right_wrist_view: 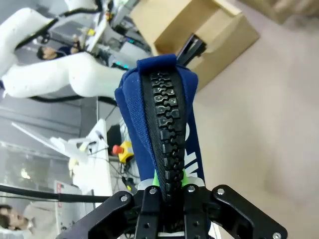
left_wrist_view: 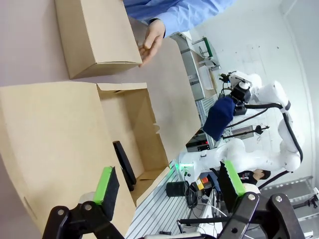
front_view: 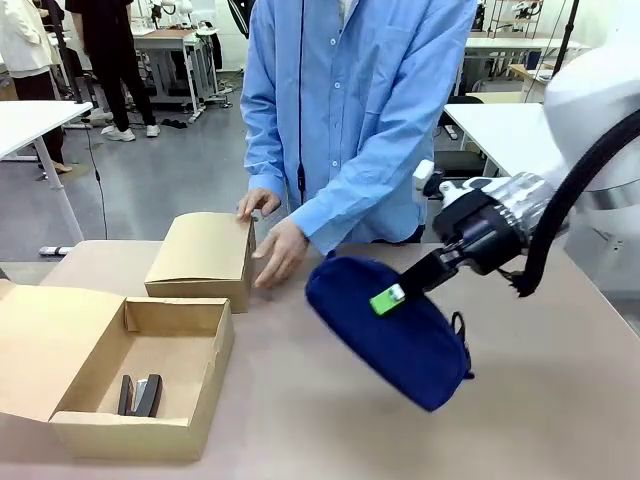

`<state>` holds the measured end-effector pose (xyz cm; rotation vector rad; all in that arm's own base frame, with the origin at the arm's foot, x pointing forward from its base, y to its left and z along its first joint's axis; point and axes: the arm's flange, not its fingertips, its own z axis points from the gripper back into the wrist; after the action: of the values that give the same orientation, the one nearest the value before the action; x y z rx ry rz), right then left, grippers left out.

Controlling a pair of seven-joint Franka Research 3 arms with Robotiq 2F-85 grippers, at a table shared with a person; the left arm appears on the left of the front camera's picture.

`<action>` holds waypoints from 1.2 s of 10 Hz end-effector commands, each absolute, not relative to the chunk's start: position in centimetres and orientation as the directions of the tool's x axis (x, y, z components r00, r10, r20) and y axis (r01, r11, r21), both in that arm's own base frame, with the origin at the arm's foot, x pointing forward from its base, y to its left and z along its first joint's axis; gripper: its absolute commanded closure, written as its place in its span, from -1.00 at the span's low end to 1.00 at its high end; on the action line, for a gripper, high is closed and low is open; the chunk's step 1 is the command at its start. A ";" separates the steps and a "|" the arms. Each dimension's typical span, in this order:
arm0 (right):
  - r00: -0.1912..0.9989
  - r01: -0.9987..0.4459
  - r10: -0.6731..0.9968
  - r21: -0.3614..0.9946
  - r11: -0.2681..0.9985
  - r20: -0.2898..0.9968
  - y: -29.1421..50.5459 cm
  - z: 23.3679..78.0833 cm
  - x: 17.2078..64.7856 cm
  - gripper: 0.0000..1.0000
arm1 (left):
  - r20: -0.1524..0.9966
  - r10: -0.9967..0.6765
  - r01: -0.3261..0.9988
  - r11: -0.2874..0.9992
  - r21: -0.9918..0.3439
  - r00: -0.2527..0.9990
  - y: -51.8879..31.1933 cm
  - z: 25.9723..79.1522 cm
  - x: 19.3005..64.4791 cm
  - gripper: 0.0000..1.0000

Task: Place items inside the box.
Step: Pick up a Pencil pouch or Stapler and place it inside the Mailer Box closest to the robot.

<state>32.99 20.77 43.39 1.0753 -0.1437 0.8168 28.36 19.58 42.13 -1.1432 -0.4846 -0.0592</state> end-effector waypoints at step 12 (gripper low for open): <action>0.892 -0.450 0.161 0.865 0.224 0.423 30.0 44.2 34.4 0.82 | 0.422 0.207 0.314 0.410 -0.857 0.883 19.5 42.4 28.4 -1.00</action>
<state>33.28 23.82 43.36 1.1469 -0.1603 0.6670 28.35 19.57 42.14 -1.1430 -0.4853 -0.0599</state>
